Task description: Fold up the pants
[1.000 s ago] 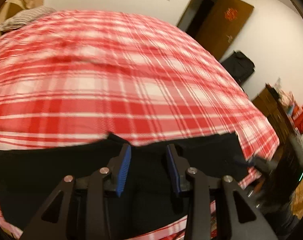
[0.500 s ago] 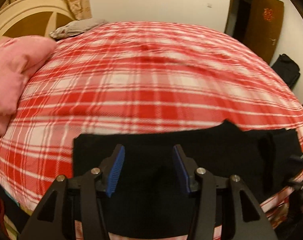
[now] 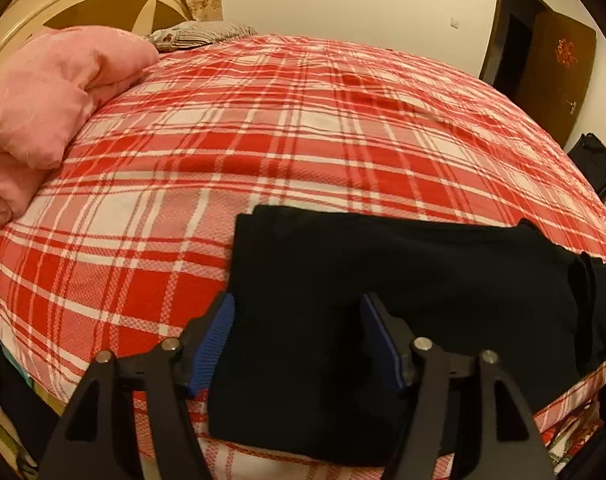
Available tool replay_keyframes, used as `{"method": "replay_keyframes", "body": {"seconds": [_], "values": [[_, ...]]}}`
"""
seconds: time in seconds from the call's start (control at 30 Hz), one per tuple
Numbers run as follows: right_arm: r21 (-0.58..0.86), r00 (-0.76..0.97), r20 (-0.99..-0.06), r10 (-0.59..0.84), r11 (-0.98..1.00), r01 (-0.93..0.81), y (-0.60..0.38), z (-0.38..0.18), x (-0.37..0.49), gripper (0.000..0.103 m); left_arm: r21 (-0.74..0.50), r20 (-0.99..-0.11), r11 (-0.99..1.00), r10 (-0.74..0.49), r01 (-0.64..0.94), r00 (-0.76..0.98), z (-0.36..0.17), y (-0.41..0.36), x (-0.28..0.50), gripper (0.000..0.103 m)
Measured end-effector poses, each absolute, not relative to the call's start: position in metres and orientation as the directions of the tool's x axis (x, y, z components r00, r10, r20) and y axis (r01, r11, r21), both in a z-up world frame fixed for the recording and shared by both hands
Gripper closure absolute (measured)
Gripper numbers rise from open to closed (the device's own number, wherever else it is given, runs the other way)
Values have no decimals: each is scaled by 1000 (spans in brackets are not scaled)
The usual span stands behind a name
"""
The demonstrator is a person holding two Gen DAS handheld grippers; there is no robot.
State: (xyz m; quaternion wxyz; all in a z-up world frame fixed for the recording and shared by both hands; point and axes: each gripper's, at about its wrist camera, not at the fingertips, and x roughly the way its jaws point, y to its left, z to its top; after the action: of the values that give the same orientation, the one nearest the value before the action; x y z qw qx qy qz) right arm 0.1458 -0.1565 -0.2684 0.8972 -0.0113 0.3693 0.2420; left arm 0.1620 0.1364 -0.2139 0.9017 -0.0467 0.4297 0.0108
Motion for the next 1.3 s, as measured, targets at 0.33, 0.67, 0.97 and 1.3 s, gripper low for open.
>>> {"method": "replay_keyframes", "body": {"seconds": [0.33,0.67,0.97,1.3], "values": [[117,630,-651,423,876,-467,-151,-266,136,39,-199,-734,980,-146,-4,663,-222,157,147,37],[120,634,-652,416,882,-455,-154,-268,137,39,-210,-747,977,-136,-36,651,-227,163,154,37],[119,636,-651,414,884,-453,-153,-269,135,39,-270,-750,963,-222,17,623,-226,170,155,54],[113,632,-663,402,888,-447,-153,-276,135,39,-334,-713,942,-268,22,648,-223,184,152,42]]}}
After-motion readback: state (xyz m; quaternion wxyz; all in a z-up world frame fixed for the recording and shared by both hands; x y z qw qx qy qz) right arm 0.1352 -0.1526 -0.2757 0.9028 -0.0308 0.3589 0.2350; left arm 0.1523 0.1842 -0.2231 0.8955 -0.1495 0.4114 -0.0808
